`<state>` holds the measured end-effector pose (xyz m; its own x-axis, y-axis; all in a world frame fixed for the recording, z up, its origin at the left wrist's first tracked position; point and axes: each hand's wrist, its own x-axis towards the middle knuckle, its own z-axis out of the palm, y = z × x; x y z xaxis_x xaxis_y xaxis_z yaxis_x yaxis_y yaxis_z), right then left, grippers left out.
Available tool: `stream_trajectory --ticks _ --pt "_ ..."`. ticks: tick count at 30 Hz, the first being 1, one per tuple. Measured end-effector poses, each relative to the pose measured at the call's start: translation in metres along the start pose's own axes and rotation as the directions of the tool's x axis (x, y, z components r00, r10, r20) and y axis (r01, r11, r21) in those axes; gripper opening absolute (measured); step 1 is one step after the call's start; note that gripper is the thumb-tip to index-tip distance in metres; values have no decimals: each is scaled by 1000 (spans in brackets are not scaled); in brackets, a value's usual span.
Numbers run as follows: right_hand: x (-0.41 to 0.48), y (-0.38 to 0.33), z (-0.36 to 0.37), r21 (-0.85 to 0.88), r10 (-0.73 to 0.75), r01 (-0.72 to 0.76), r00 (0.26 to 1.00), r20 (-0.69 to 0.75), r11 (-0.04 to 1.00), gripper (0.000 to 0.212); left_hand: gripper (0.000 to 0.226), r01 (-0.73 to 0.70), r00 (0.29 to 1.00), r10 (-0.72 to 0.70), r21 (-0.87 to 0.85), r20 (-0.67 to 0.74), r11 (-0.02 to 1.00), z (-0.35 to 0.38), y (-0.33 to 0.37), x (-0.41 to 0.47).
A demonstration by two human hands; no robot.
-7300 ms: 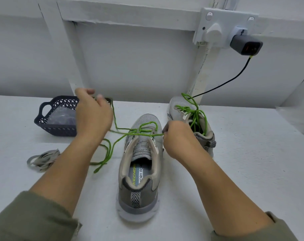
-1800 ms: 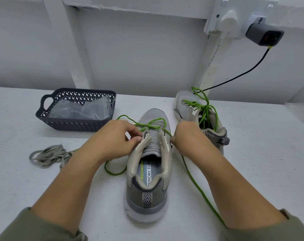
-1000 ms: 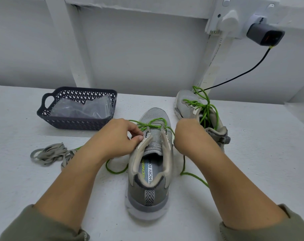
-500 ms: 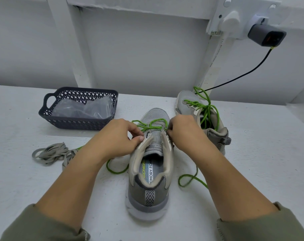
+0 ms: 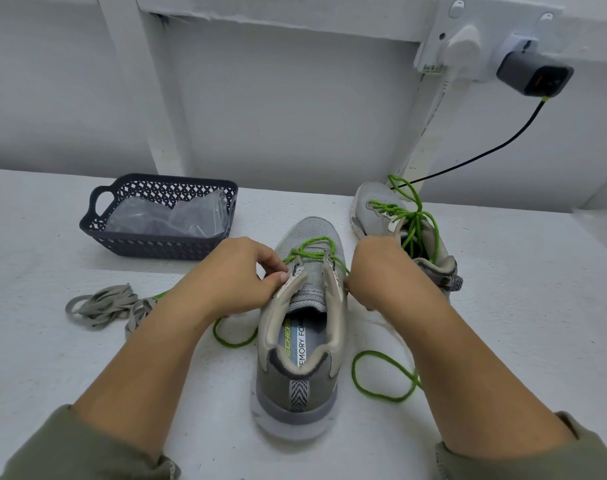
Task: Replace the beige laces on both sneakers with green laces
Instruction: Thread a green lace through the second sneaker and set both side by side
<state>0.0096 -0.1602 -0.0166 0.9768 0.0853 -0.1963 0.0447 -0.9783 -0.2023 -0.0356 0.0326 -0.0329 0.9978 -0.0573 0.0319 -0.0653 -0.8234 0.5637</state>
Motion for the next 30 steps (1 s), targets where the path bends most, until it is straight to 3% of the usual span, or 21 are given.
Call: stream_trajectory --ticks 2,4,6,11,17,19,22,27,30 --pt "4 -3 -1 31 -69 72 994 -82 997 4 5 -4 997 7 30 -81 1000 4 -1 2" --pt "5 -9 0 41 -128 132 987 -99 990 18 11 -13 965 27 56 -261 998 11 -3 7" --pt "7 -7 4 70 -143 151 984 -104 986 17 15 -17 934 36 57 -356 998 18 -1 12" --pt "4 -4 5 112 -150 165 979 -136 980 14 20 37 966 -23 52 -258 998 26 5 16" --pt "-1 -4 2 147 -146 165 980 -135 975 10 20 184 942 -147 97 -300 978 26 6 10" --pt "-2 -4 1 148 -144 163 980 -136 975 14 23 133 938 -101 74 -331 988 25 4 11" --pt "-2 -3 2 129 -147 166 979 -142 978 17 25 -7 977 5 -8 -215 1000 22 -1 14" --pt "0 -2 1 135 -162 181 976 -144 974 17 24 34 961 -22 38 -274 999 26 -3 14" --pt "-2 -1 -6 176 -156 193 966 -206 965 17 18 -4 963 -2 -24 -269 1000 25 -3 16"
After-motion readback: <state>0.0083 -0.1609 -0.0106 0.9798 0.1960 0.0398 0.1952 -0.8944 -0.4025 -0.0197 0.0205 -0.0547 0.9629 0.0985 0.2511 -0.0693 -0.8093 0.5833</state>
